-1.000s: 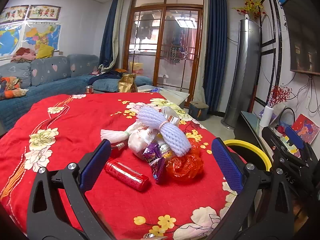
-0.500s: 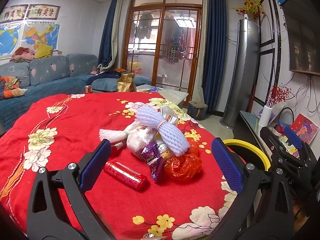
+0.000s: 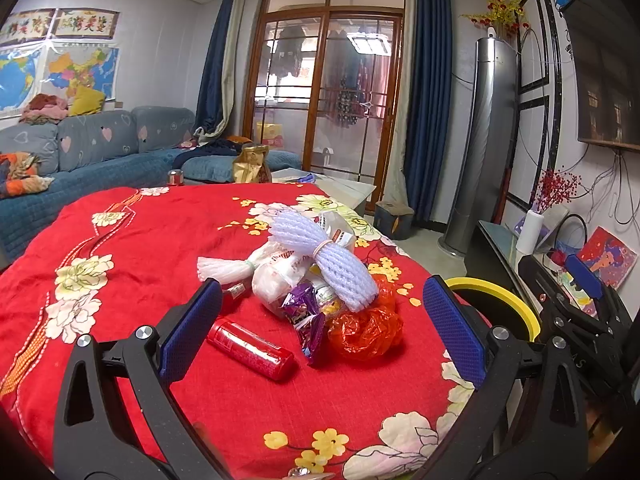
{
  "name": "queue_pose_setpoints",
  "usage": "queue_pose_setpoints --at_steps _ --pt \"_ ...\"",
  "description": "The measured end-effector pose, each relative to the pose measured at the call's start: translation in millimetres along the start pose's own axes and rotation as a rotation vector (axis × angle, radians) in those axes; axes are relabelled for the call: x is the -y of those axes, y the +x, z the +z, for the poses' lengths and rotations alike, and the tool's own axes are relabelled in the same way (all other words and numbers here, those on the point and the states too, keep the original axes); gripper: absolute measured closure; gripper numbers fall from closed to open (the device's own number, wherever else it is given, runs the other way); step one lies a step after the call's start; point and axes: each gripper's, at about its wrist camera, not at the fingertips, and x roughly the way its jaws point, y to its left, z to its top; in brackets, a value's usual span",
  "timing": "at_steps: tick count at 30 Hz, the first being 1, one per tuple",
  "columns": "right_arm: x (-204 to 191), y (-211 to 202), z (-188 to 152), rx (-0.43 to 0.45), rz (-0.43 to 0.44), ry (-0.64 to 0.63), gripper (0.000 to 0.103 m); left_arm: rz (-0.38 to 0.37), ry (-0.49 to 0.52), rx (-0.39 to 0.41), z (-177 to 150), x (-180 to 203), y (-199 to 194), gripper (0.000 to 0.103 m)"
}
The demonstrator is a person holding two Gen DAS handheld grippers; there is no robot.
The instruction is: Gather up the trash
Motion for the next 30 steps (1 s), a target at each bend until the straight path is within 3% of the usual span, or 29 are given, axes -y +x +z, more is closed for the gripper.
queue_pose_setpoints --at_steps 11,20,30 --pt "-18 9 -7 -0.036 0.065 -0.022 0.006 0.001 -0.024 -0.006 -1 -10 4 0.011" --pt "-52 32 1 -0.116 0.22 -0.053 0.006 0.063 -0.096 -0.001 7 -53 10 0.011" --pt "-96 61 10 -0.197 0.33 -0.094 0.006 0.13 -0.166 0.001 21 -102 21 0.011"
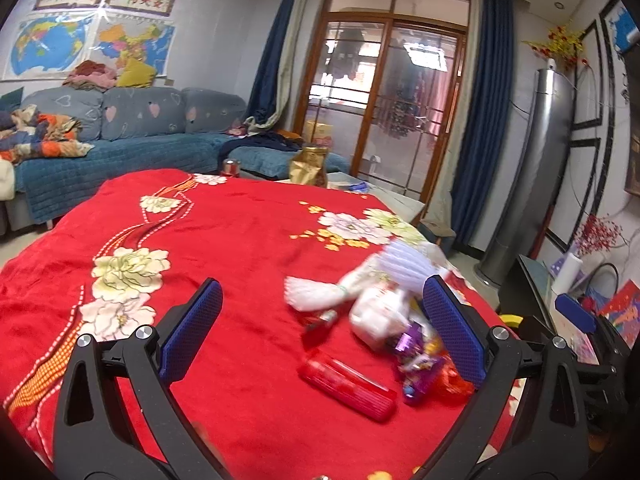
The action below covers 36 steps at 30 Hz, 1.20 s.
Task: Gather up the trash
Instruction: 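Grasp the white foam fruit net with the right tool while the left tool grasps the white fringed tassel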
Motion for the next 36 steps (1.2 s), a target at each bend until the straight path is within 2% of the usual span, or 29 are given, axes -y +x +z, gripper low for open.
queue_pose_setpoints --at_steps 5,13,18,20,24,29,33,35,36 --pt "-10 16 8 -0.021 0.027 -0.008 0.006 0.02 -0.03 -0.039 12 -16 20 0.011" --pt "1 58 17 -0.1 0.02 0.006 0.006 0.002 -0.036 -0.125 27 -18 68 0.011" --pt "7 82 16 -0.193 0.032 0.001 0.008 0.007 -0.017 -0.211 24 -18 101 0.011" --pt "7 88 12 -0.222 0.04 -0.003 0.02 -0.01 -0.027 -0.259 20 -21 116 0.011" --pt "8 99 4 -0.27 0.051 0.005 0.025 -0.042 -0.055 -0.363 10 -31 146 0.011" --pt "10 106 -2 -0.315 0.053 0.016 0.035 -0.056 -0.134 -0.429 -1 -43 164 0.012" --pt "12 111 -7 -0.342 0.074 0.024 0.045 -0.083 -0.197 -0.463 -7 -49 171 0.027" --pt "12 110 -8 -0.347 0.09 0.028 0.056 -0.105 -0.217 -0.469 -7 -50 171 0.032" --pt "12 110 -8 -0.349 0.095 0.03 0.058 -0.117 -0.223 -0.469 -7 -50 170 0.035"
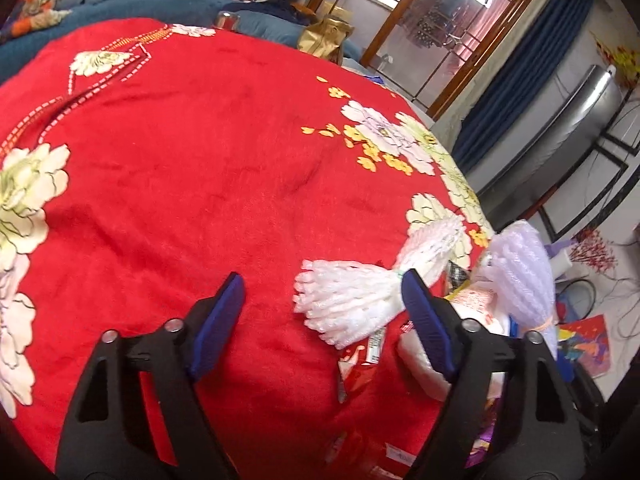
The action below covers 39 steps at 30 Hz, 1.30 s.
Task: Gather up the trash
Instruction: 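Grasp the white foam fruit net with the right tool while the left tool grasps the white fringed tassel, then carry both held items over the yellow bin and open both tools to drop them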
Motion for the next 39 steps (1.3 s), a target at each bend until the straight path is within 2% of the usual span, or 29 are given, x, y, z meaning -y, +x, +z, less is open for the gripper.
queue_pose_setpoints --at_steps 2,5,6,10,13,21,26,32,39 --pt "0 -1 0 0.003 0.009 0.005 0.063 -0.025 0.0 -0.006 0 2 -2 0.044" --pt "0 -4 0 0.011 0.02 0.011 0.067 -0.046 0.001 -0.016 1 7 -2 0.063" --pt "0 -6 0 0.015 0.021 0.013 0.067 -0.053 -0.002 -0.022 1 8 -2 0.073" --pt "1 -12 2 0.032 0.024 0.024 0.068 -0.076 -0.004 -0.026 1 13 -5 0.085" --pt "2 -18 4 0.05 0.022 0.036 0.069 -0.071 0.018 0.007 1 20 -14 0.093" --pt "11 -36 6 0.095 0.026 0.071 0.069 -0.038 0.08 0.174 10 41 -60 0.096" --pt "21 -48 7 0.124 0.01 0.099 0.069 -0.059 0.125 0.25 15 63 -85 0.096" --pt "42 -63 6 0.156 -0.023 0.144 0.069 -0.099 0.163 0.28 13 89 -100 0.096" --pt "71 -82 4 0.19 -0.082 0.199 0.069 -0.137 0.224 0.268 3 122 -98 0.096"
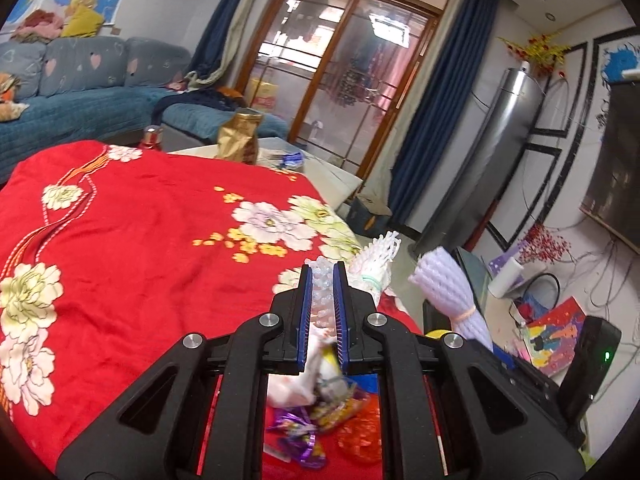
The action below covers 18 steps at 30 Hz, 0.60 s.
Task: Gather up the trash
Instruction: 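Carry both held items over the yellow bin and open both tools to drop them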
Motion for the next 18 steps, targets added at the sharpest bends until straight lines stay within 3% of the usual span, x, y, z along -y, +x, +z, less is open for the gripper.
queue_pose_setpoints --at_steps 18 --pt "86 -31 -4 0.047 -0.177 0.127 0.069 -0.077 0.127 -0.091 -37 71 27 0.096"
